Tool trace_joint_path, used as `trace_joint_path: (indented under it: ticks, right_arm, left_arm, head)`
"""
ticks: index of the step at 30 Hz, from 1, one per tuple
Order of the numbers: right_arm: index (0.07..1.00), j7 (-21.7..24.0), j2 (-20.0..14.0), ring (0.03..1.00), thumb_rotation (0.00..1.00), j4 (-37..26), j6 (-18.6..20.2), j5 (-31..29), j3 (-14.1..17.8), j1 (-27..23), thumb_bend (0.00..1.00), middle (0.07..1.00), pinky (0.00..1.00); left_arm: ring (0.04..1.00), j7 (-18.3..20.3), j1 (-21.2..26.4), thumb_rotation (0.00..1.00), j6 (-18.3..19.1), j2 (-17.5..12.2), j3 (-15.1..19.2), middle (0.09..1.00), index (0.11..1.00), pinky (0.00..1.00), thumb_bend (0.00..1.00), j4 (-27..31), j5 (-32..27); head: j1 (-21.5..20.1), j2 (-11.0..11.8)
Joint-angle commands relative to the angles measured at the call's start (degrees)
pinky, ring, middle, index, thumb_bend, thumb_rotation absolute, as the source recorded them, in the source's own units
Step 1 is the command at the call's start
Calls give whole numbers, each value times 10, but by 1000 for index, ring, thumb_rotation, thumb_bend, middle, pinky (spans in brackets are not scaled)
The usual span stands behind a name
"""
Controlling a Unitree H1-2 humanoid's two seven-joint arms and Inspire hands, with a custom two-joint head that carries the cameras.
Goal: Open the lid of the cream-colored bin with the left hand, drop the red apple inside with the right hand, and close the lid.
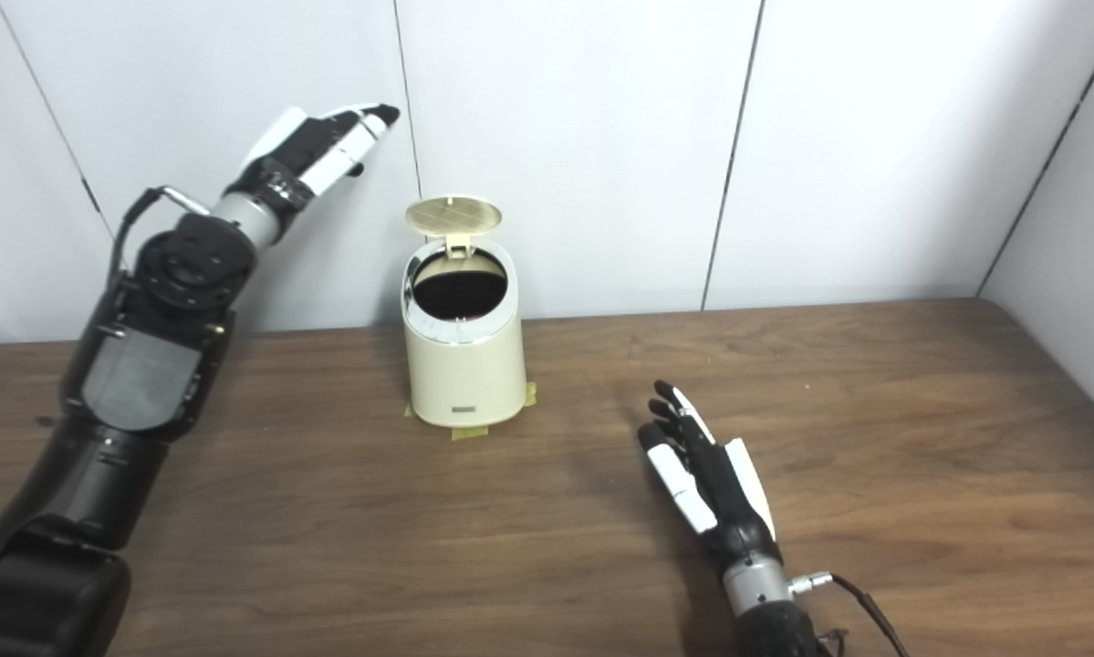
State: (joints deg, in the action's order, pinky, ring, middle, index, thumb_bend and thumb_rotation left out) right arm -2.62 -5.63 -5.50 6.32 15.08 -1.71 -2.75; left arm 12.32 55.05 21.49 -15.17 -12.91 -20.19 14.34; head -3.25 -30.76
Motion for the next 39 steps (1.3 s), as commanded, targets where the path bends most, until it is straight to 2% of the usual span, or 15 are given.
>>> trace_joint_path:
  ticks: [1,3,6,13,16,18,22,24,27,32,39]
  right_arm:
    - [920,-5,-2,868,1000,-15,-9,6,0,-20,573,885,807]
    - [908,-7,0,865,1000,-16,-8,8,0,-21,570,879,798]
    - [894,-9,2,858,1000,-17,-7,13,0,-22,561,872,789]
    - [864,-11,8,843,982,-16,-5,20,1,-26,548,857,771]
    - [859,-12,9,838,975,-14,-4,21,2,-27,537,854,769]
    - [859,-13,9,835,982,-14,-3,22,2,-27,532,853,768]
    - [854,-15,10,830,990,-13,-4,23,3,-27,529,849,764]
    - [853,-15,11,832,996,-13,-2,22,3,-27,533,846,768]
    - [851,-15,11,830,996,-11,-3,21,4,-27,543,846,763]
    - [851,-16,10,826,990,-9,0,22,4,-26,582,843,779]
    - [850,-19,9,832,1000,1,-7,23,4,-27,623,846,780]
  left_arm:
    - [989,-1,38,918,2,-3,0,974,951,972,467,18,15]
    - [991,1,34,939,1,-3,-7,980,952,969,462,24,21]
    - [975,7,28,993,-33,-9,-26,952,878,958,409,24,39]
    - [953,18,28,1000,-67,-11,-43,900,795,998,394,-2,56]
    - [920,18,25,1000,-86,-15,-56,850,757,960,400,-8,77]
    - [915,24,23,1000,-80,-20,-69,843,758,951,420,-1,96]
    - [951,37,18,1000,-75,-34,-98,920,762,874,449,13,143]
    - [970,43,15,991,-67,-33,-99,943,763,864,468,17,151]
    - [962,53,10,951,-63,-33,-102,942,759,837,479,20,162]
    - [954,74,7,948,-57,-34,-104,936,748,843,494,35,179]
    - [909,81,-8,943,-77,-43,-115,885,702,763,502,65,212]
  head:
    - [-1,-1]
    - [-2,-1]
    - [-4,-2]
    - [-8,-1]
    - [-10,-1]
    - [-11,-1]
    - [-12,-1]
    - [-14,-1]
    - [-14,-2]
    - [-15,-3]
    - [-16,-4]
